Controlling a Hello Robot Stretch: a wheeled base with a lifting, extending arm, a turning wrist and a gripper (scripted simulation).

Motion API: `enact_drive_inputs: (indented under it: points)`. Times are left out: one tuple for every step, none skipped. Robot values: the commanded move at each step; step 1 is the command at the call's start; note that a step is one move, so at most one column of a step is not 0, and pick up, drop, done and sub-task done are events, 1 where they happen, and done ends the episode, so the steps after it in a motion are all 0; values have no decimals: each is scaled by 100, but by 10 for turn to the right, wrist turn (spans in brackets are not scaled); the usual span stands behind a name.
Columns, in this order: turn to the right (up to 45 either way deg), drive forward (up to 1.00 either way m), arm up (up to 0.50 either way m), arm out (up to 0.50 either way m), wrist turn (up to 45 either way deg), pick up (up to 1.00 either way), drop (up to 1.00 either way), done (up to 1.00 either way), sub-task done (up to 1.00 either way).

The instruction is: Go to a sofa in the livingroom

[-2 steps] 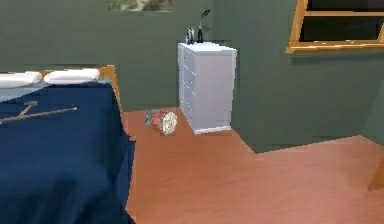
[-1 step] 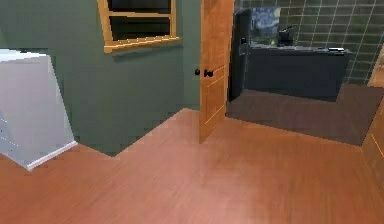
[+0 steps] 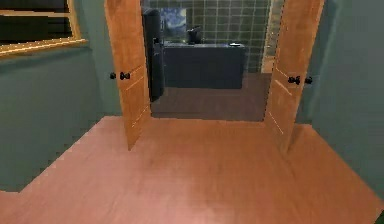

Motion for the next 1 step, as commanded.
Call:
enact_drive_inputs:
  points:
    - [0, 55, 0, 0, 0, 0, 0, 0, 0]
